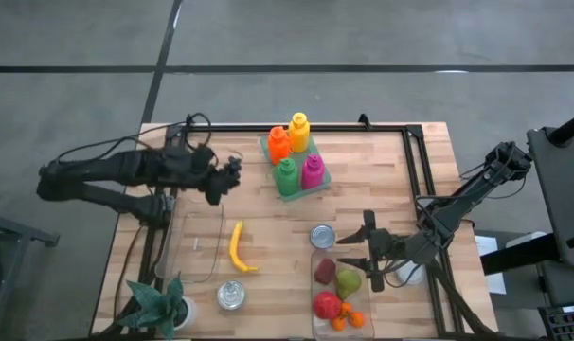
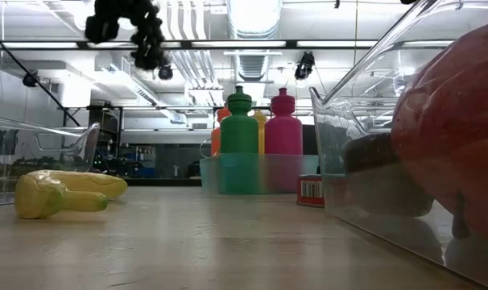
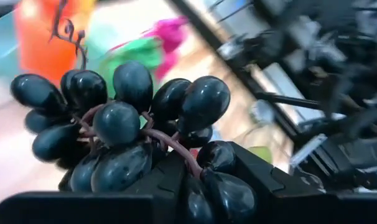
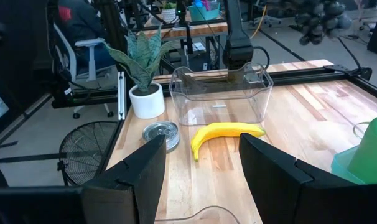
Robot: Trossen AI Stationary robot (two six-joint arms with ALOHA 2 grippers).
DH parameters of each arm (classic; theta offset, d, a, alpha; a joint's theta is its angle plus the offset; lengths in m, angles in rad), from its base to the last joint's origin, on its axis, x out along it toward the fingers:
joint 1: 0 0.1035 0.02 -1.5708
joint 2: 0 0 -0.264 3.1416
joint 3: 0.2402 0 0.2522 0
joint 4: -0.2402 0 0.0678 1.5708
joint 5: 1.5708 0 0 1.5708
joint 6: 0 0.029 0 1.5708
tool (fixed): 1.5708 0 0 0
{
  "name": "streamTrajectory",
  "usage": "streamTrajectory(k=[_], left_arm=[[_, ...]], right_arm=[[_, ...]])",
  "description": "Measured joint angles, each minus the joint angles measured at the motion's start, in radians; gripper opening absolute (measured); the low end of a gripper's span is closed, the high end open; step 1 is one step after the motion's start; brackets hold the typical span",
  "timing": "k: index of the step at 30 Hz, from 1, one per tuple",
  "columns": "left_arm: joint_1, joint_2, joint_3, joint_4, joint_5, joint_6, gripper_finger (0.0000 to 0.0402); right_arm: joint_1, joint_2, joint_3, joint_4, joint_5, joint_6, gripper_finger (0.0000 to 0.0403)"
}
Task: Pick & Place Food Item
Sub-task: Put the black grapes into the bottom transparent bin
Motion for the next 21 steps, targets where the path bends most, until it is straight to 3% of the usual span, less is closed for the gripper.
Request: streamTrajectory(k=[9, 13, 21], left_arm=[[-0.313, 0.115, -0.013, 0.336, -0.270, 0.350, 0.0099], [-0.357, 0.189, -0.014, 0.422, -0.274, 0.493, 0.0099], [-0.372, 0.377, -0.014, 0.565, -0.265, 0.477, 0.0099]], right_arm=[[0.000, 0.000, -0.001, -0.003, 0.000, 0.000, 0.0199], [0.000, 0.000, -0.001, -0.003, 0.000, 0.000, 0.0199], [0.001, 0.000, -0.001, -0.004, 0.000, 0.000, 0.0199]])
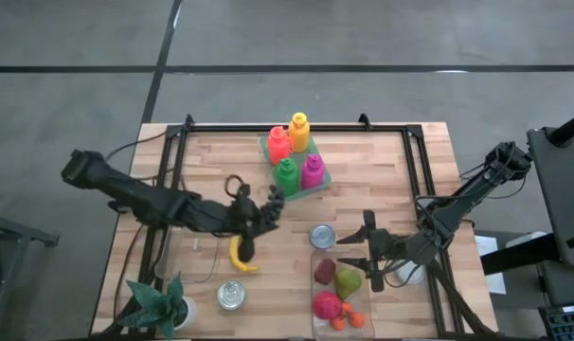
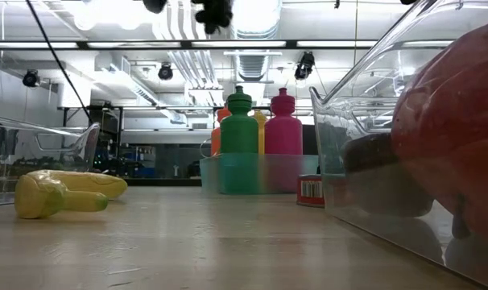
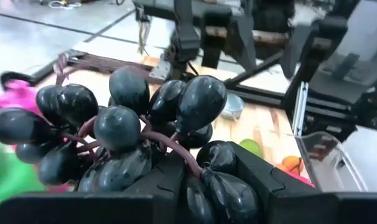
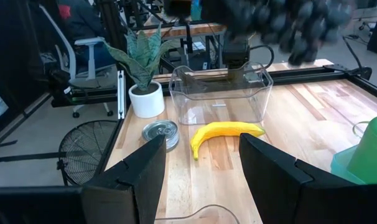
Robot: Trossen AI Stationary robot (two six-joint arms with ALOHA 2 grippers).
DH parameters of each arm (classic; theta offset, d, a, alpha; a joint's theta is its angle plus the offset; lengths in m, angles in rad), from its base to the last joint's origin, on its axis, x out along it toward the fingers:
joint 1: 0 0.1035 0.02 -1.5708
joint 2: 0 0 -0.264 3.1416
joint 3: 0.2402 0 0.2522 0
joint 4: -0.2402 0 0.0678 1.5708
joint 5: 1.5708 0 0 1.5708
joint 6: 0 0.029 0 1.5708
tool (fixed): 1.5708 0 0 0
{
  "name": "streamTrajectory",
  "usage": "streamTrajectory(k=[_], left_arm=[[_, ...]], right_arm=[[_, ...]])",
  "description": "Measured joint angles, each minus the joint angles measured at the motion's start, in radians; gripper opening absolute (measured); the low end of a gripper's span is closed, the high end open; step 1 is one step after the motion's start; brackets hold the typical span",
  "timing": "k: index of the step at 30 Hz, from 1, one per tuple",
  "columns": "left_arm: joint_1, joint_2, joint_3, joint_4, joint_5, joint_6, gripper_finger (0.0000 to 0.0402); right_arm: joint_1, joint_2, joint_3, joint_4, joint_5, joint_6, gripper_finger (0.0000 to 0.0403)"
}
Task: Pick & Place Food Item
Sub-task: Put the black grapes into the bottom transparent bin
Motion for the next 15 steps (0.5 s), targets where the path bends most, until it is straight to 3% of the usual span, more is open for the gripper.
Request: streamTrajectory(k=[8, 15], left_arm=[[-0.006, 0.193, 0.000, 0.154, 0.045, -0.090, 0.0100], [-0.007, 0.316, 0.045, 0.254, 0.167, -0.068, 0.0100]], right_arm=[[0.000, 0.000, 0.000, 0.001, 0.000, 0.000, 0.0199], [0.000, 0.000, 0.000, 0.001, 0.000, 0.000, 0.0199]])
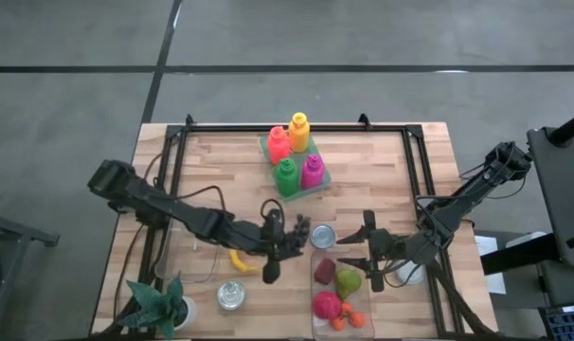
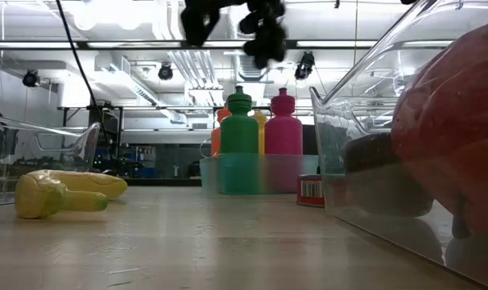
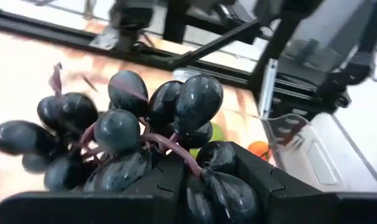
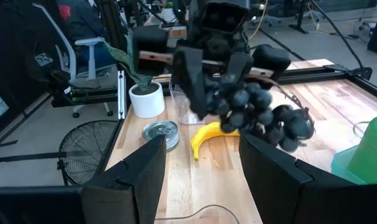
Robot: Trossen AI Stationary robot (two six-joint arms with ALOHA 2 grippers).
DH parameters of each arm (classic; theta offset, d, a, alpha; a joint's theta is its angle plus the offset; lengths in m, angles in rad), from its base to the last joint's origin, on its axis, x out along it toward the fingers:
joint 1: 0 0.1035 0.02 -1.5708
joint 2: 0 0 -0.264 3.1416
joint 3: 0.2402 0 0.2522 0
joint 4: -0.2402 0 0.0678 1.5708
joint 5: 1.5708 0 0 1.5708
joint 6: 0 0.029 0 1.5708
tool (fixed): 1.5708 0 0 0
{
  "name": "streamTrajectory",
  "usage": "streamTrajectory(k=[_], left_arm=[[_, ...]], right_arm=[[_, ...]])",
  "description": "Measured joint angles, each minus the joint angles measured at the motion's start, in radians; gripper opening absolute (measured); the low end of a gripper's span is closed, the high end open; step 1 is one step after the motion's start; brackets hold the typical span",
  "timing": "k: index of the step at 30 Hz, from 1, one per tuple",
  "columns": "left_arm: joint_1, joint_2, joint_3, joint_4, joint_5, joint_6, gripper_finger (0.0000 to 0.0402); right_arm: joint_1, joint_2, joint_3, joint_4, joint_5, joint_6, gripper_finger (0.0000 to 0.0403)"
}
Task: Pick & Place Food Item
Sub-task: Put the black grapes into the bottom transparent bin
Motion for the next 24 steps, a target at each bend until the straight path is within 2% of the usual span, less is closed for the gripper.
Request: streamTrajectory(k=[7, 14, 24], left_arm=[[0.000, 0.084, 0.055, 0.018, 0.155, 0.110, 0.0100], [0.000, 0.114, 0.076, 0.075, 0.297, 0.264, 0.0100], [0.003, 0.214, 0.108, 0.187, 0.443, 0.314, 0.0100]], right_arm=[[0.000, 0.000, 0.000, -0.001, 0.000, 0.000, 0.0199], [0.000, 0.000, 0.000, 0.000, 0.000, 0.000, 0.0199], [-0.001, 0.000, 0.000, -0.004, 0.000, 0.000, 0.0199]])
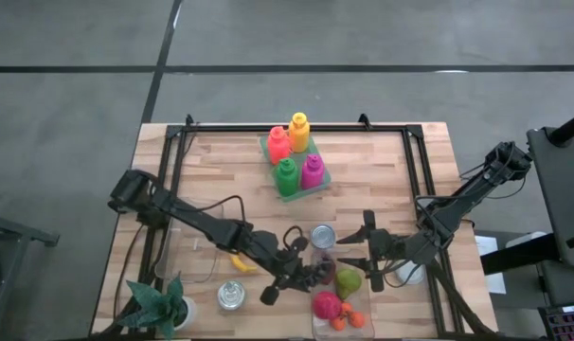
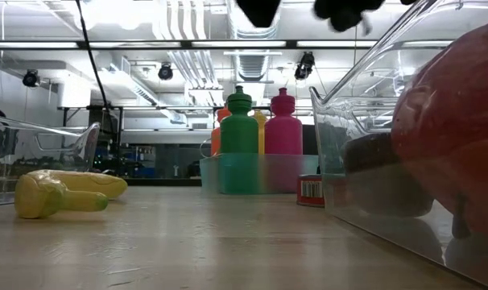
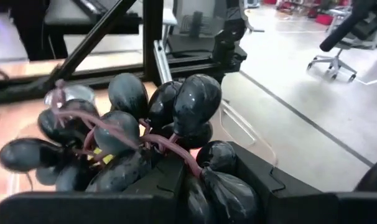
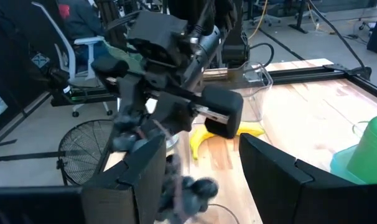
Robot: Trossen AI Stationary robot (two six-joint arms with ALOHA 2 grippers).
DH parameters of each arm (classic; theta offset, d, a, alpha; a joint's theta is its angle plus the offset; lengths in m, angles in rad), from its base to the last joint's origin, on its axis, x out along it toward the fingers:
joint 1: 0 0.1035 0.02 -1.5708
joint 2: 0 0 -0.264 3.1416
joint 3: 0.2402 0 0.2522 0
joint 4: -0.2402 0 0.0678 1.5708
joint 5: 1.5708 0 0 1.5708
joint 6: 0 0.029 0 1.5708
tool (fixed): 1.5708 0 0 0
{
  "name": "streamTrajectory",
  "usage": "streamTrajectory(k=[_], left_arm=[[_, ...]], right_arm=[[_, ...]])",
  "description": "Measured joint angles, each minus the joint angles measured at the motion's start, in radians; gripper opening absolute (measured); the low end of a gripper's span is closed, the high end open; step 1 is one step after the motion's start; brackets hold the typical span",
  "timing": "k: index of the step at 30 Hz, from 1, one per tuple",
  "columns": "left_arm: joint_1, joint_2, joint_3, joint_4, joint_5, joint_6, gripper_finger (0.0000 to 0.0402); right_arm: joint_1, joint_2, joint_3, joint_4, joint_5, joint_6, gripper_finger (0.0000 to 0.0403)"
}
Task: Pick & Place Food Item
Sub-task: Put the black grapes into the bottom transparent bin
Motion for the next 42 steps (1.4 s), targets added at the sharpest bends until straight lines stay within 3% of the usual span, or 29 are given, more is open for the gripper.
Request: streamTrajectory(k=[7, 21, 38, 42], left_arm=[[0.003, 0.074, 0.084, 0.008, 0.001, 0.072, 0.0100], [0.010, 0.308, 0.320, 0.005, -0.120, 0.073, 0.0100], [0.023, 0.339, 0.295, -0.069, -0.119, -0.067, 0.0100], [0.023, 0.339, 0.287, -0.059, -0.112, -0.076, 0.0119]], right_arm=[[0.000, 0.000, 0.000, -0.002, 0.000, 0.000, 0.0199], [0.001, 0.000, 0.000, -0.002, 0.000, 0.000, 0.0199], [0.001, 0.000, 0.000, -0.002, 0.000, 0.000, 0.0199], [0.001, 0.000, 0.000, -0.002, 0.000, 0.000, 0.0199]])
